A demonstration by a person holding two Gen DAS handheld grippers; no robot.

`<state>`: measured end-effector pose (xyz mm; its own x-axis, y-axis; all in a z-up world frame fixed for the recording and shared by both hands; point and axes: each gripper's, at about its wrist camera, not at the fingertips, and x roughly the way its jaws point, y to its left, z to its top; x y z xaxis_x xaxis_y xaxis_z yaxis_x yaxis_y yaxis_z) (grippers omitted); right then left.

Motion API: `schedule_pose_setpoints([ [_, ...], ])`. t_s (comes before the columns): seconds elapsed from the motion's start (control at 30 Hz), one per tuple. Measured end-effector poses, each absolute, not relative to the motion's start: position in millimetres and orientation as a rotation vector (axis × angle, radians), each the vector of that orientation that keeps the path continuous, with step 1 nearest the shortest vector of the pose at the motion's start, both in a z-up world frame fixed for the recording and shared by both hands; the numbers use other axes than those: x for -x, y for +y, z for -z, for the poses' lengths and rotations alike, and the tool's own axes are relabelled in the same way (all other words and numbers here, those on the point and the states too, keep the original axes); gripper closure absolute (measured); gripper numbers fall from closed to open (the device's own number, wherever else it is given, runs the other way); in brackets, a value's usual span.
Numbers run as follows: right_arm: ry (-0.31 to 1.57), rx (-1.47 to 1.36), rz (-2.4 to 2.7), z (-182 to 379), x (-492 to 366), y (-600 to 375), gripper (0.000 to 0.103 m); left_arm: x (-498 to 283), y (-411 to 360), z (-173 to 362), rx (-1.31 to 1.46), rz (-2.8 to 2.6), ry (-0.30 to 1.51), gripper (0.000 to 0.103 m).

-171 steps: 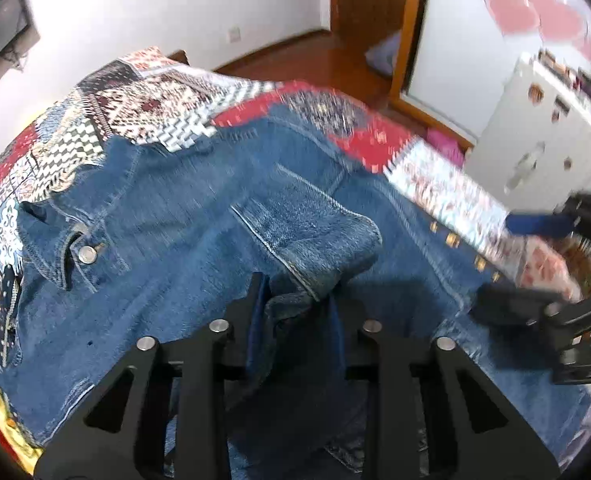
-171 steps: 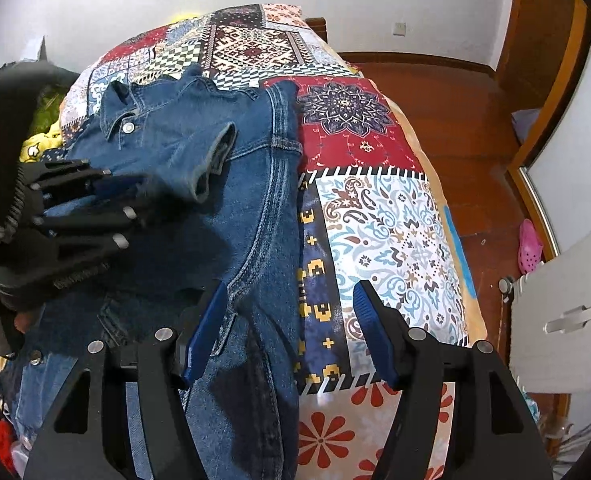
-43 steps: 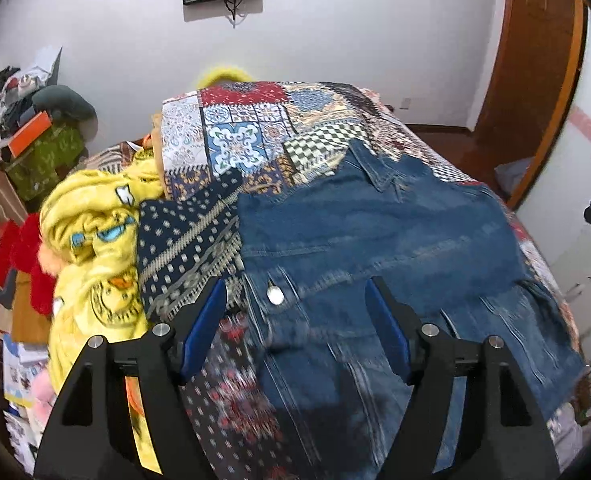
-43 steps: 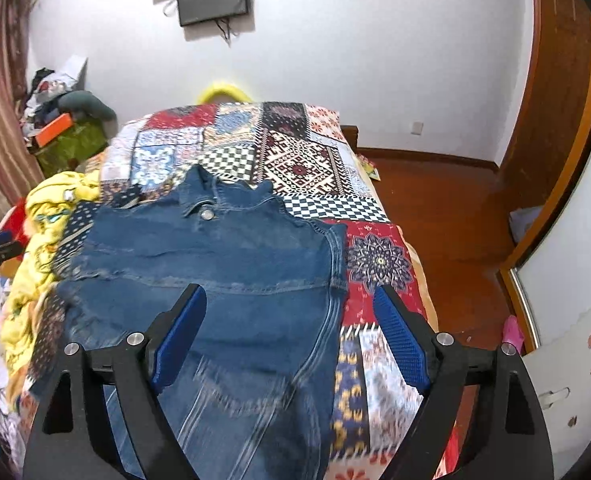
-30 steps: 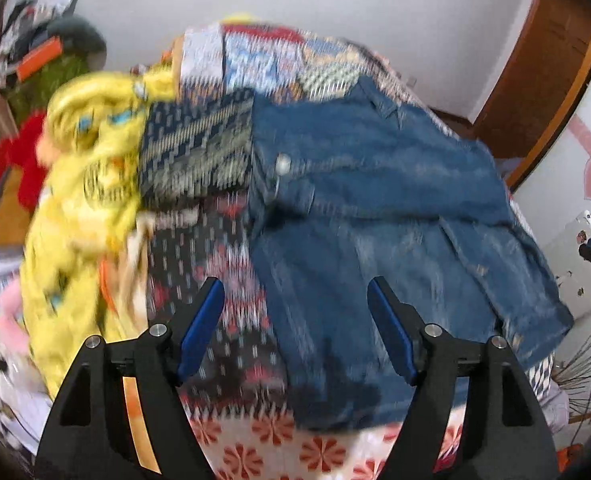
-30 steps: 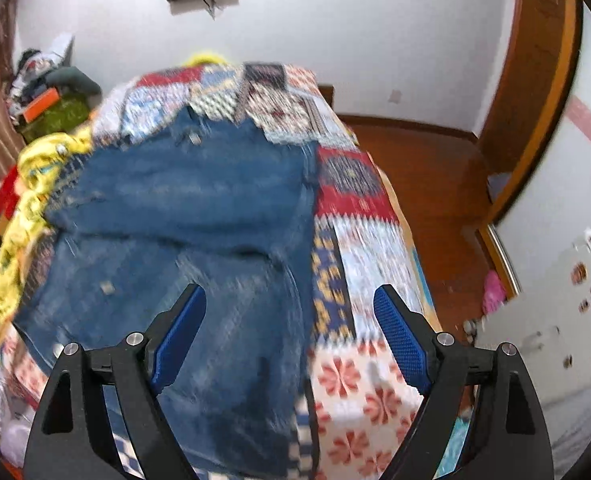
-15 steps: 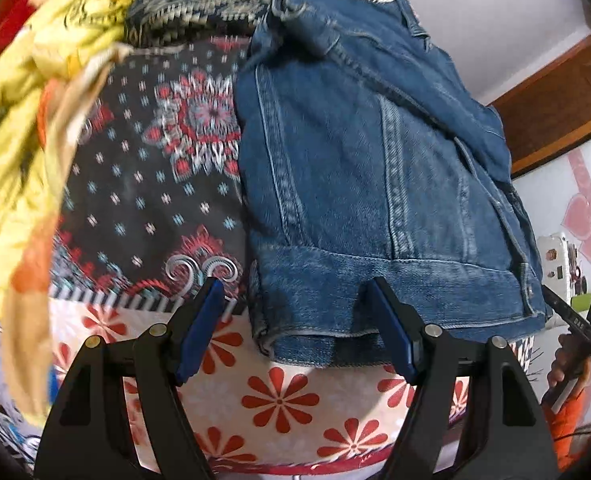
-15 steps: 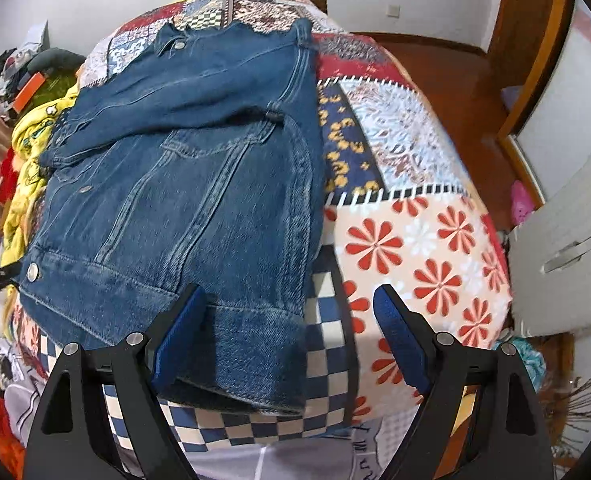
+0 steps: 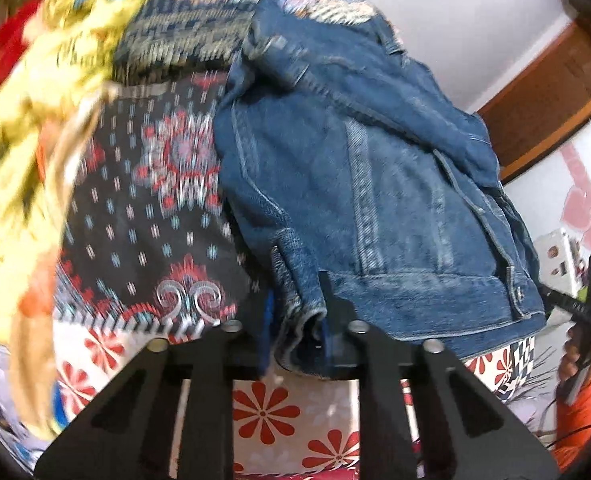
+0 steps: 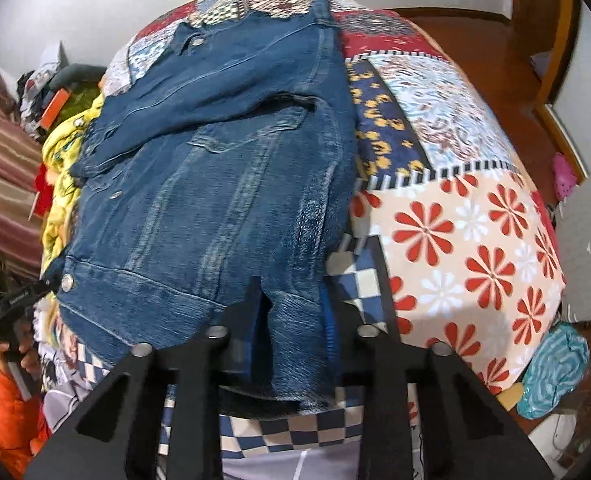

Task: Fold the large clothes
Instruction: 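Grasp the jacket hem with both grippers, then lift the hem with both grippers and fold it toward the collar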

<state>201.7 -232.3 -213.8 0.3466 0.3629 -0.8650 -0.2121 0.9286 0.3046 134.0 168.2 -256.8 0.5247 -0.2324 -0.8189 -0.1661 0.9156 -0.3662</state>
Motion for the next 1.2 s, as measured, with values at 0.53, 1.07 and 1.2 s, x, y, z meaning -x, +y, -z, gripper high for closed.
schedule_pose_setpoints([
  [0.53,0.902,-0.039,-0.511,125.4,-284.1,-180.8,0.088,-226.8,199.7,135.3,0.492,0.123,0.747,0.093],
  [1.07,0.926,-0.150,-0.377,144.4,-486.9,-168.5,0.088,-425.0,244.3,193.2,0.507,-0.066,0.823,0.093],
  [1.2,0.982,-0.059,-0.362,175.5,-501.3,-159.7,0.086,-443.1,243.1,234.8,0.474,-0.094,0.918,0.093],
])
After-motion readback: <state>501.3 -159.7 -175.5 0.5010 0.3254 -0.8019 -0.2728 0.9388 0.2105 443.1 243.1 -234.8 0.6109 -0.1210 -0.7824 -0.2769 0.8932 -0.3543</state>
